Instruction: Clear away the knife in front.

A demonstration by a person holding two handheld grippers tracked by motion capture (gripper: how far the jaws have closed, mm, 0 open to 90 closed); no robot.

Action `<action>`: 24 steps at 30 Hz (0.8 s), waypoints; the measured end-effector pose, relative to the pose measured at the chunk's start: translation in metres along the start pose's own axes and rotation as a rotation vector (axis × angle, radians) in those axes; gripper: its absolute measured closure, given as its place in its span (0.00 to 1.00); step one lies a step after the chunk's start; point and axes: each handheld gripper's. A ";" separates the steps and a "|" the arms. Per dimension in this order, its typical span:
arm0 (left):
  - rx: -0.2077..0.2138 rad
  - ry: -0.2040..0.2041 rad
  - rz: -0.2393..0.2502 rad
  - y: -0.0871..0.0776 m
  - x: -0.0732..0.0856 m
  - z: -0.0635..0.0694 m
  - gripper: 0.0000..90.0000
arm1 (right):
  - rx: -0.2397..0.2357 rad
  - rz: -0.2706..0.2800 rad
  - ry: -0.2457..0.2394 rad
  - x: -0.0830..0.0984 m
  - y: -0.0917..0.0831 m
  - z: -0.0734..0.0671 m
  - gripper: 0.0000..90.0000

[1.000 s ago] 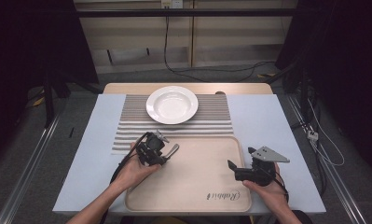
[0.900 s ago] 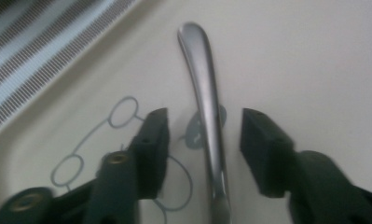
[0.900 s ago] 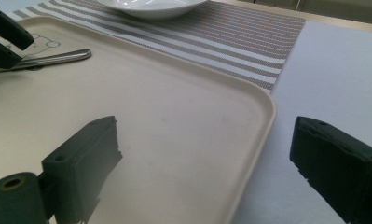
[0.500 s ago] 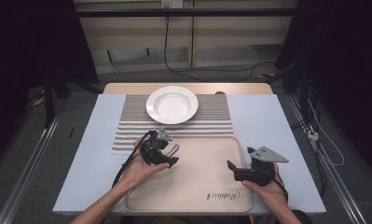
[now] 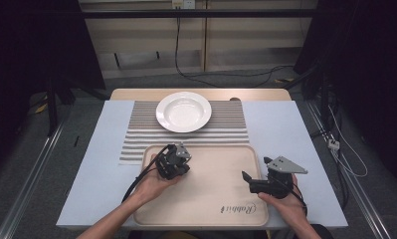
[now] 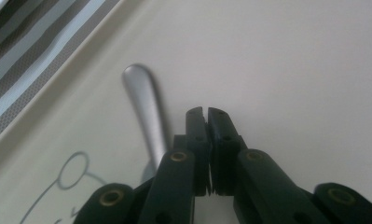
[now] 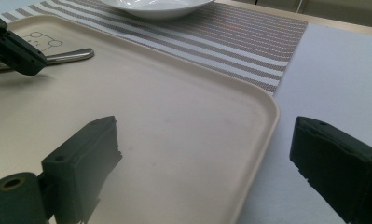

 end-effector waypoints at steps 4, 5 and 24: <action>0.006 -0.020 -0.006 -0.001 0.003 -0.009 1.00 | -0.002 0.002 0.001 0.000 0.000 0.000 0.09; 0.004 -0.020 -0.009 -0.001 0.003 -0.011 1.00 | -0.001 0.002 0.001 0.000 0.000 0.000 0.09; -0.008 -0.038 -0.050 -0.011 0.018 -0.025 1.00 | 0.001 -0.001 0.002 0.000 0.000 0.000 0.09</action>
Point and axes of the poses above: each handheld gripper's, and its own axes: y roughly forward along the jaws, x roughly out of its underside, z roughly to its right, and after that the axes turned 7 degrees about -z, right-handed
